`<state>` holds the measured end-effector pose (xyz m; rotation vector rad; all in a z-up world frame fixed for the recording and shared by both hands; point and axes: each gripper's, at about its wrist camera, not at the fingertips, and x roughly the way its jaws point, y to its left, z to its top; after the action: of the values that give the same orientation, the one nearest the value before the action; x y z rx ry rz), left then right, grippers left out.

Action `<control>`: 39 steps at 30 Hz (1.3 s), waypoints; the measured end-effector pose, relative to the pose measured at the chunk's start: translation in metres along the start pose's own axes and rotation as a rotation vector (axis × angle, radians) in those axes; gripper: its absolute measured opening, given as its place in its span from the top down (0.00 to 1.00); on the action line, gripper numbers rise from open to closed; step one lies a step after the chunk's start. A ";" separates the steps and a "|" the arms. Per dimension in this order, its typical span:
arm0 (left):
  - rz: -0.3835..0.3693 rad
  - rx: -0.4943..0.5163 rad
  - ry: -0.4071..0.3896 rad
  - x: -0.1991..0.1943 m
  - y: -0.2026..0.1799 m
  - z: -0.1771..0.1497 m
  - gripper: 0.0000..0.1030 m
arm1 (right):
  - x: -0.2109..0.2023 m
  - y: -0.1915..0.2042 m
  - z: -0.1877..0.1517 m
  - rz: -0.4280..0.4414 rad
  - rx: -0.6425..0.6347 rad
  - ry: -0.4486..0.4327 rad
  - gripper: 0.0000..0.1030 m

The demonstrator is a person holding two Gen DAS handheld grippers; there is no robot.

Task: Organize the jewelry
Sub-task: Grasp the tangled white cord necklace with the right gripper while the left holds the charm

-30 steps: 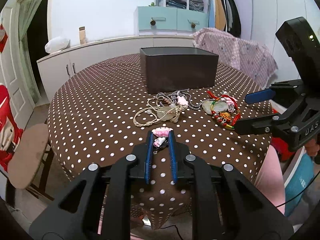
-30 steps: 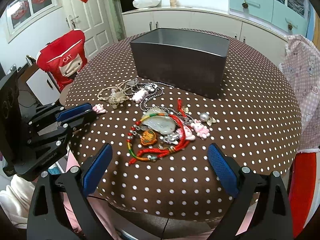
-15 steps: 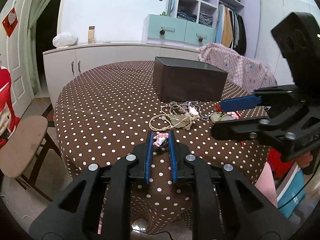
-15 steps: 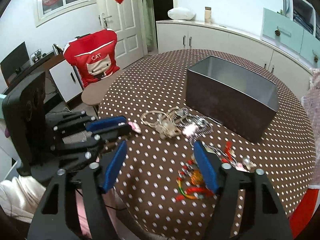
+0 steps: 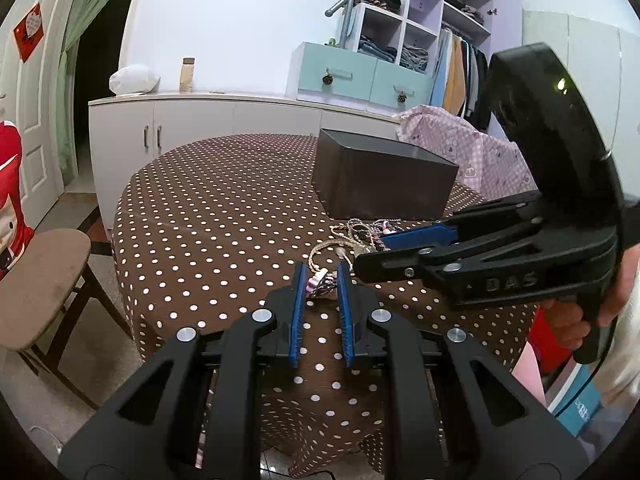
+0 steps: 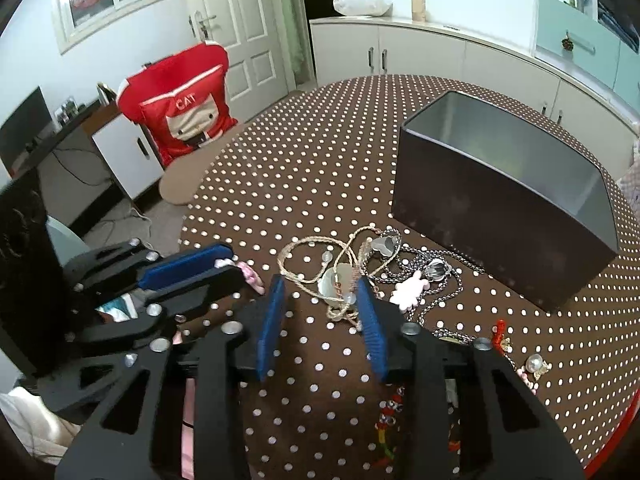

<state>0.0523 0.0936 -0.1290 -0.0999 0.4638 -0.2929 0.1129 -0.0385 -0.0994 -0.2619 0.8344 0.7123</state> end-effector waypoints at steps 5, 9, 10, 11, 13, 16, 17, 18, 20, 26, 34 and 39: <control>-0.009 -0.017 -0.005 -0.001 0.003 -0.001 0.85 | -0.002 -0.001 -0.001 -0.015 -0.009 -0.014 0.86; -0.001 -0.017 -0.006 0.000 0.003 0.000 0.85 | -0.011 -0.003 -0.003 0.024 0.019 -0.044 0.91; 0.002 -0.017 -0.005 0.000 0.002 0.001 0.85 | -0.015 -0.004 -0.003 0.040 0.022 -0.060 0.93; 0.001 -0.017 -0.004 0.000 0.002 0.002 0.85 | -0.018 -0.004 -0.003 0.046 0.027 -0.068 0.93; -0.002 -0.022 -0.002 0.001 0.002 0.004 0.85 | -0.024 -0.008 -0.003 0.053 0.048 -0.082 0.94; -0.008 -0.031 -0.006 0.000 0.002 0.007 0.85 | -0.034 -0.014 -0.003 0.061 0.063 -0.102 0.94; -0.011 -0.034 -0.008 -0.001 0.001 0.008 0.85 | -0.036 -0.014 -0.003 0.059 0.066 -0.105 0.95; -0.013 -0.036 -0.009 -0.001 0.001 0.008 0.85 | -0.039 -0.017 -0.003 0.059 0.067 -0.109 0.95; -0.013 -0.039 -0.012 -0.002 0.001 0.010 0.85 | -0.041 -0.018 -0.004 0.048 0.069 -0.112 0.95; -0.010 -0.040 -0.014 -0.003 -0.002 0.010 0.85 | -0.022 -0.012 -0.009 0.026 0.047 -0.044 0.81; -0.011 -0.050 0.003 -0.004 0.005 0.006 0.85 | -0.007 0.005 -0.009 -0.009 -0.027 -0.036 0.45; -0.018 -0.081 0.005 -0.004 0.013 0.005 0.85 | 0.004 0.012 -0.006 -0.061 -0.066 -0.030 0.45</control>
<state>0.0549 0.1077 -0.1249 -0.1822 0.4800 -0.2918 0.1035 -0.0305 -0.1058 -0.3333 0.7720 0.6857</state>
